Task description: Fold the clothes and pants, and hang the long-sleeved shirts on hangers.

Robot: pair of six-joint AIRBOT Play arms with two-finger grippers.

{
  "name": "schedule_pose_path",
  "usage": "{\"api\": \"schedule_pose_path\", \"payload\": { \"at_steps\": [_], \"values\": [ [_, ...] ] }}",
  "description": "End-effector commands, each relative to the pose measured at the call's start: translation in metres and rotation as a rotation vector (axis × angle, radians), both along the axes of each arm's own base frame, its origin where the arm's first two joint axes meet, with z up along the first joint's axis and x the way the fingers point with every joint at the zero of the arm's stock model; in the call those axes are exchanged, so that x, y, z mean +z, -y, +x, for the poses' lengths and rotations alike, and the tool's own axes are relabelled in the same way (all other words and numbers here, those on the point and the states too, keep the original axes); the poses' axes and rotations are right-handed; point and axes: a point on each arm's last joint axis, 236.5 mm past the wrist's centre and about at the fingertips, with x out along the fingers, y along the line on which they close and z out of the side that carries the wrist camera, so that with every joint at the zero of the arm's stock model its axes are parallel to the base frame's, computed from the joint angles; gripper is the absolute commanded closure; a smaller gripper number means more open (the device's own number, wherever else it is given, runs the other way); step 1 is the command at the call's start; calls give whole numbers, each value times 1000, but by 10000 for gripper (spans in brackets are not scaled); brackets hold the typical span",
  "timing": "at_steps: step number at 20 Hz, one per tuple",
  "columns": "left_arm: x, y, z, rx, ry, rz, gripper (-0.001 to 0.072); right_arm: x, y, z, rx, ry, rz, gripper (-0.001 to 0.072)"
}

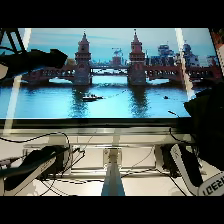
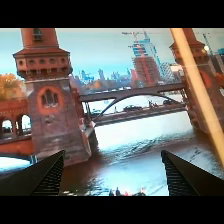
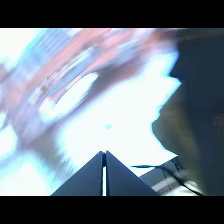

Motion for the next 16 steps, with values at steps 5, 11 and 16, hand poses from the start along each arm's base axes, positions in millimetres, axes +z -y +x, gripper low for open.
{"api": "schedule_pose_path", "payload": {
  "at_steps": [5,11,16],
  "values": [
    [1,0,0,0,2,0,9,-25,-187,54,933,60,-251,684],
    [1,0,0,0,2,0,10,-38,-197,80,1002,57,-499,684],
    [1,0,0,0,2,0,10,-37,-212,75,1028,76,-435,683]
  ]
}}
